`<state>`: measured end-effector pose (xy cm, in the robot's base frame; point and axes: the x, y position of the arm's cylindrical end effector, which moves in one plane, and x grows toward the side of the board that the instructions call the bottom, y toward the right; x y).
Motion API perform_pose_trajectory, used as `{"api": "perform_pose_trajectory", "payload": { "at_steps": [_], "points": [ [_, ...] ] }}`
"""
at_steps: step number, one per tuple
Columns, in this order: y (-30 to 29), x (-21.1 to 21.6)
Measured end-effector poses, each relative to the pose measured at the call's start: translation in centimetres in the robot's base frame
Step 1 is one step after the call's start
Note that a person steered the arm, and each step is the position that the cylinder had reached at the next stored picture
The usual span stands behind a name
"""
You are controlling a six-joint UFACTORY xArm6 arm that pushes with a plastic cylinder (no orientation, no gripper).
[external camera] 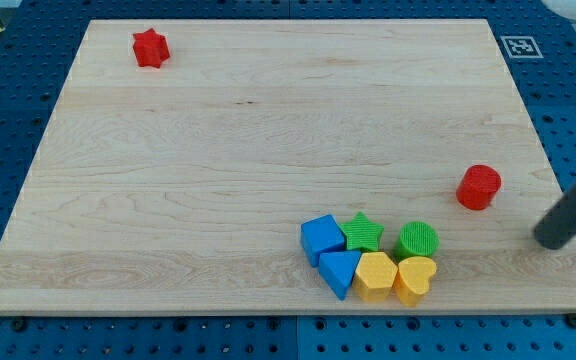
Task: Push the red circle towards the center of the board
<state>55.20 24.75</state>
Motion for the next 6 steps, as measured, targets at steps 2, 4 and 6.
{"api": "perform_pose_trajectory", "payload": {
  "at_steps": [2, 4, 6],
  "points": [
    [-10.2, -9.7],
    [-12.3, -11.3],
    [-7.7, -12.9]
  ]
}}
